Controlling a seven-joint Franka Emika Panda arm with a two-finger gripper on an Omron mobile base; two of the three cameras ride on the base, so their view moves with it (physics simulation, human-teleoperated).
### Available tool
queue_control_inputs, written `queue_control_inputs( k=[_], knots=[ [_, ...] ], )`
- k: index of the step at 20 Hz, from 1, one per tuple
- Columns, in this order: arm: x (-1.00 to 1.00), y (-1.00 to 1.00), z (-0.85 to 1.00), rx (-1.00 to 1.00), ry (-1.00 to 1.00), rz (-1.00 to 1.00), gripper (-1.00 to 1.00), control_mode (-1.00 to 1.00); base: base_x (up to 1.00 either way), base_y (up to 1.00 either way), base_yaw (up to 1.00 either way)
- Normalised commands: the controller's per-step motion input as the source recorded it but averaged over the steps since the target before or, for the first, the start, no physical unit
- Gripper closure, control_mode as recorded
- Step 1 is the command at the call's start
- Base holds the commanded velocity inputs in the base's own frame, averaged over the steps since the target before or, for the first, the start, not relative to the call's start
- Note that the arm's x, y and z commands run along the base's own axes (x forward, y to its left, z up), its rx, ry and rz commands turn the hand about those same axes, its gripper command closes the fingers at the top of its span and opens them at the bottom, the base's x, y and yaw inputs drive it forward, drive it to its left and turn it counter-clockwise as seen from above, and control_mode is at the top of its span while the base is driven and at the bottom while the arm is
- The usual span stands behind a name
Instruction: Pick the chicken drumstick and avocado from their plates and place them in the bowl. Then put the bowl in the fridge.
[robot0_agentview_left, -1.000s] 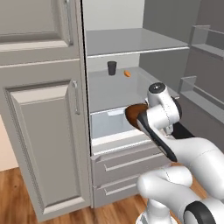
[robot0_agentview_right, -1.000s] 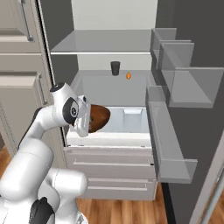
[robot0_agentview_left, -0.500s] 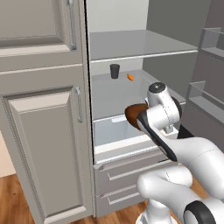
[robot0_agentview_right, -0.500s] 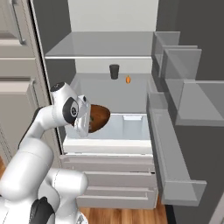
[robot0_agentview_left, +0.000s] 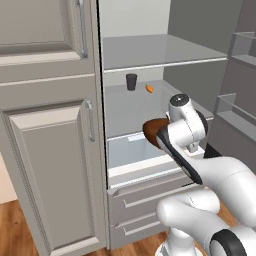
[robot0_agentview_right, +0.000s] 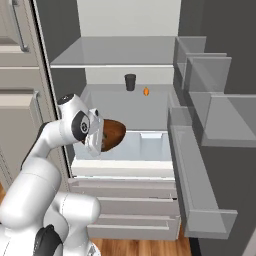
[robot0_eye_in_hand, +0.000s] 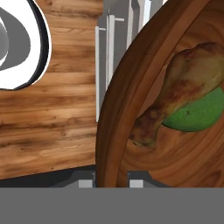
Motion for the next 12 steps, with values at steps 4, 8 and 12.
queue_control_inputs(
  k=[4,8,12],
  knots=[
    [0.00,0.00,0.00,0.00,0.00,0.00,1.00,1.00,0.00,0.00,0.00],
    [0.00,0.00,0.00,0.00,0.00,0.00,1.00,1.00,0.00,0.00,0.00],
    [0.00,0.00,0.00,0.00,0.00,0.00,1.00,1.00,0.00,0.00,0.00]
  ],
)
